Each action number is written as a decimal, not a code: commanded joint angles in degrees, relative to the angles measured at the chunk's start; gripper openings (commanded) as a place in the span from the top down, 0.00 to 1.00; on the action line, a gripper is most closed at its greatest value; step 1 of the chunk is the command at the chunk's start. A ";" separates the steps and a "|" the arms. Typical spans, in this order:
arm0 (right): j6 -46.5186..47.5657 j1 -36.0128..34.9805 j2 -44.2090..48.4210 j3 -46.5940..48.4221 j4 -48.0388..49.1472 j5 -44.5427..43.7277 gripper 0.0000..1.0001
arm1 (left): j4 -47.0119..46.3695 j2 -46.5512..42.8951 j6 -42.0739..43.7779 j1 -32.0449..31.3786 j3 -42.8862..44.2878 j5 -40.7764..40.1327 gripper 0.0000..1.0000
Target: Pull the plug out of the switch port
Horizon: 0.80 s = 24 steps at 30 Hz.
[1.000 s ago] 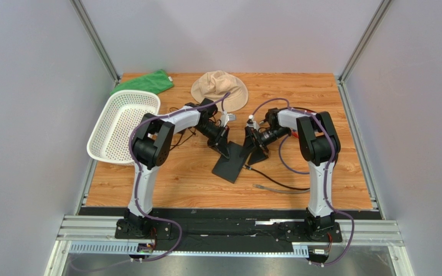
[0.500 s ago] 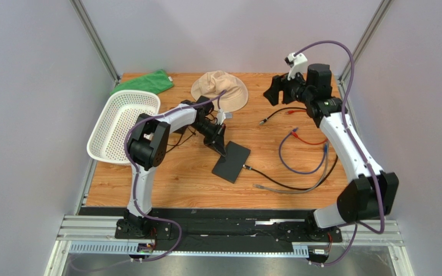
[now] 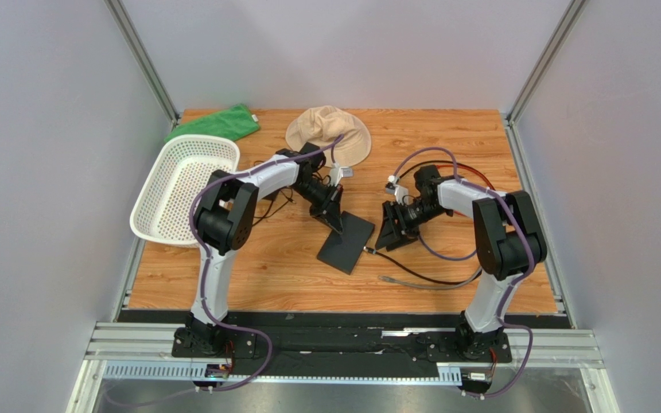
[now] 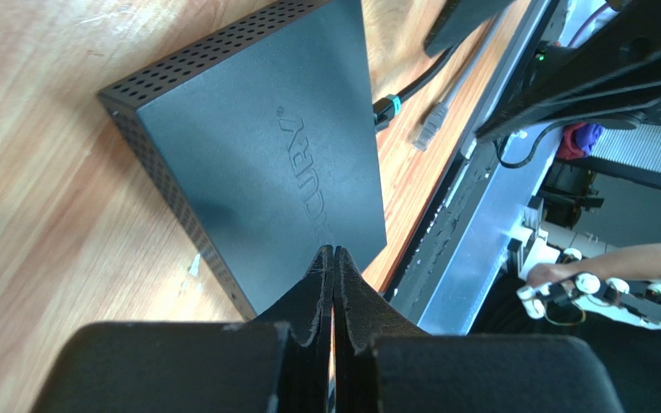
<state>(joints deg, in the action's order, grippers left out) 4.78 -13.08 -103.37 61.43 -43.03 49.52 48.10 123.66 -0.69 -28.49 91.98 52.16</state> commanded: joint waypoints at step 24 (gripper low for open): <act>-4.51 -5.81 -16.77 5.72 6.90 -9.52 0.59 | -1.60 9.76 -3.71 -1.39 3.46 -1.27 1.00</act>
<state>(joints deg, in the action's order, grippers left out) 0.51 -17.15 -116.40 66.74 -41.19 52.56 48.71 131.37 -5.85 -30.22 94.41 56.51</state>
